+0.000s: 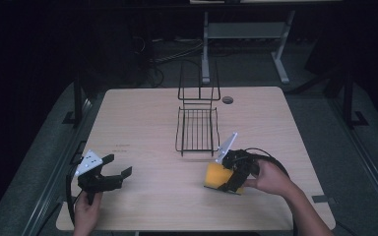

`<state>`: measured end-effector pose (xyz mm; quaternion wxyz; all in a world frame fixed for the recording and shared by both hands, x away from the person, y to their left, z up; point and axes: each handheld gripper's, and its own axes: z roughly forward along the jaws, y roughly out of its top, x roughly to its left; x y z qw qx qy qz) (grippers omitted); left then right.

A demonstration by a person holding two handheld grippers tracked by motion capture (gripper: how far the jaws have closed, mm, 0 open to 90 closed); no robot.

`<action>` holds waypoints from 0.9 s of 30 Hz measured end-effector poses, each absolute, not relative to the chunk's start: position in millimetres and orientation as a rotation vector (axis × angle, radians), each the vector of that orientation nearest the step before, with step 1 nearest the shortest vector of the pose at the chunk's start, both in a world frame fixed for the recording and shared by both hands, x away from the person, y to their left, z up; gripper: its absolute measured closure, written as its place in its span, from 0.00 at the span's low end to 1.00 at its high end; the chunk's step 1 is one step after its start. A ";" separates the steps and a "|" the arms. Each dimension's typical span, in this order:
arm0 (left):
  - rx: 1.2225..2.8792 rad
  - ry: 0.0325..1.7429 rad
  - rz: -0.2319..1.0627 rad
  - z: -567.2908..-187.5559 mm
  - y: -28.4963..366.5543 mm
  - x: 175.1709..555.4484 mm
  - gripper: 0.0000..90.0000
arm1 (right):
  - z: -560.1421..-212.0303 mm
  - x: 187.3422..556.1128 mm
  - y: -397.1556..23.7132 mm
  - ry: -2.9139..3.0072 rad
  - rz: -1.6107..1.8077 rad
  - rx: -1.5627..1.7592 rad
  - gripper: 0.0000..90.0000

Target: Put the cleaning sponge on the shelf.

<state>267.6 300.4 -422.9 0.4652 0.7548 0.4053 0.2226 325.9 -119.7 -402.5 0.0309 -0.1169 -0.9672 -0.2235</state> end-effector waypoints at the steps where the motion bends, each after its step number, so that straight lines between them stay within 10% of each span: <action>1: 1.854 0.996 0.547 -422.8 300.1 267.5 0.16 | -401.3 326.9 -118.9 -2.983 -0.689 -0.354 0.25; 27: 1.873 0.975 0.540 -423.7 294.5 268.3 0.16 | -382.8 358.4 -101.7 -2.984 -0.669 -0.313 0.25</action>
